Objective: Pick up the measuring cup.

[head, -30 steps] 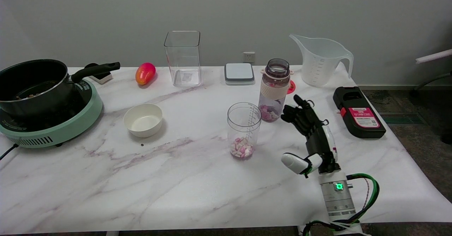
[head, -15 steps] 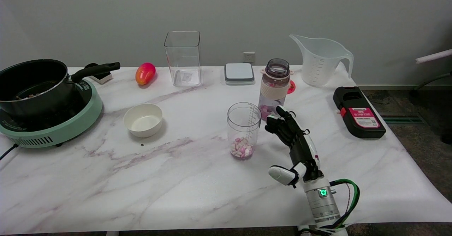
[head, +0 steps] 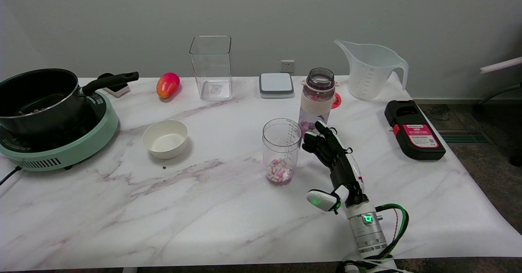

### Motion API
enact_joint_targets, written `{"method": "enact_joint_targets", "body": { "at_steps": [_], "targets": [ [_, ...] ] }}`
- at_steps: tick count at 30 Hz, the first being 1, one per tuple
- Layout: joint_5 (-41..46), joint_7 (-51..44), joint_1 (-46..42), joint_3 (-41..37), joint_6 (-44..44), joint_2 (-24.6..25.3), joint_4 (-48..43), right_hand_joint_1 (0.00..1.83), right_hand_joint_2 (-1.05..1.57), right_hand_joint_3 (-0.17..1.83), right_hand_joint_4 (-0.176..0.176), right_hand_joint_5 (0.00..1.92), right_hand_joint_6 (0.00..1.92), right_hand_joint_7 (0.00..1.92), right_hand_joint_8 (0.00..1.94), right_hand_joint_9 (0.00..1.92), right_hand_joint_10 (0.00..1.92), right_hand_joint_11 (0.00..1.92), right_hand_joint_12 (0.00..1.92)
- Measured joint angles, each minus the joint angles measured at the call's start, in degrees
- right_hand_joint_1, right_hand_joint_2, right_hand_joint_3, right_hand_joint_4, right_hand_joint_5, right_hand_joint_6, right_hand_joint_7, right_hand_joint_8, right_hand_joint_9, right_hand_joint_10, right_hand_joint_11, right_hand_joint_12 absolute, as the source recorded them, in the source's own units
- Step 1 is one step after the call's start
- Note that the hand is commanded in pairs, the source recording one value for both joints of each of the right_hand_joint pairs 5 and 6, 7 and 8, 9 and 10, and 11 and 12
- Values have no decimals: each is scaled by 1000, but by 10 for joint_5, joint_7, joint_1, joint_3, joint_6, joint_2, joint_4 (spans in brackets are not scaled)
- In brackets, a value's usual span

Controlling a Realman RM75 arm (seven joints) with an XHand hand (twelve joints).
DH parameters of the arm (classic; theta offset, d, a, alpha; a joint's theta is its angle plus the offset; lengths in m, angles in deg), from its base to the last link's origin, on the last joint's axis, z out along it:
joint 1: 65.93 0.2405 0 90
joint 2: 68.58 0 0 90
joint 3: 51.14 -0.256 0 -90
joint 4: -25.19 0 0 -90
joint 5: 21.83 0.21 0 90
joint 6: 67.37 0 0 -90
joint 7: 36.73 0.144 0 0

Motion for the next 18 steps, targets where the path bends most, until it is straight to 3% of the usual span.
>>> {"method": "enact_joint_targets", "body": {
  "at_steps": [11,18],
  "targets": [
    [-3,4,26,0,15,-2,14,1076,-577,1115,0,187,187,429,429,410,410,441,441],
    [-5,14,43,2,26,-5,20,1081,-531,1100,0,346,346,430,430,413,413,443,443]
  ]
}}
